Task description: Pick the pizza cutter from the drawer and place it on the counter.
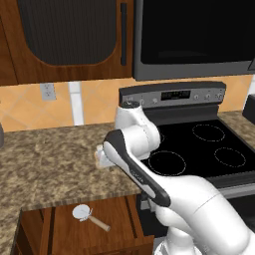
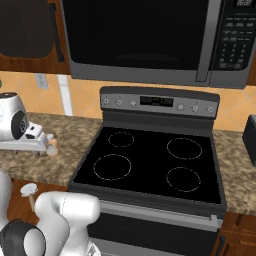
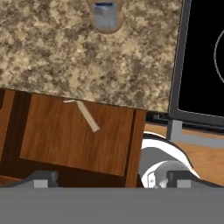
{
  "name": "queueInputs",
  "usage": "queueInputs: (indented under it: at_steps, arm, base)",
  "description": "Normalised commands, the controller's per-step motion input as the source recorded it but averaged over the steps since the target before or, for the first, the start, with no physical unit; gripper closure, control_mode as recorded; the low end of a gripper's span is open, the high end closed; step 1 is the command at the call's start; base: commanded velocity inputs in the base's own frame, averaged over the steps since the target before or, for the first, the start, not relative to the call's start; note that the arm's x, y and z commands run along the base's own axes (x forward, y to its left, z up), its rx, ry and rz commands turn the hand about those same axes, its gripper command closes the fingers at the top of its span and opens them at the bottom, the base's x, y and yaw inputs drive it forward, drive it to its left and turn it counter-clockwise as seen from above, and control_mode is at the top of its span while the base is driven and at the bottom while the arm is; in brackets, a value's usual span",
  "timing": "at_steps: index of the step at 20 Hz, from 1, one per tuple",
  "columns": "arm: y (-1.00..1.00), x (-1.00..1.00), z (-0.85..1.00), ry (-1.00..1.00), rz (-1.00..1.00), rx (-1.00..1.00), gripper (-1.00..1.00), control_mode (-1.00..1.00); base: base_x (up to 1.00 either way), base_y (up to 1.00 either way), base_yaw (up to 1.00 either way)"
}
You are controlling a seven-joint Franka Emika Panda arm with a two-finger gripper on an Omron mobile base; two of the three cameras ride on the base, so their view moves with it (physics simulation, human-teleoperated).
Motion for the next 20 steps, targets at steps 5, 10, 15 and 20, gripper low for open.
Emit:
queueInputs:
  at_steps: [5,10,15,20]
  arm:
    - [0.52,-0.12,-0.60,0.02,0.08,0.00,-1.00,-1.00]
    - [0.25,0.00,-0.50,0.04,0.08,0.00,-1.00,-1.00]
    - [0.28,0.00,-0.75,0.00,0.01,0.00,-1.00,-1.00]
    - [0.10,0.00,-0.67,-0.01,0.00,0.00,-1.00,-1.00]
  base:
    - [0.00,0.00,0.00]
    - [0.00,0.00,0.00]
    - [0.00,0.00,0.00]
    - [0.00,0.00,0.00]
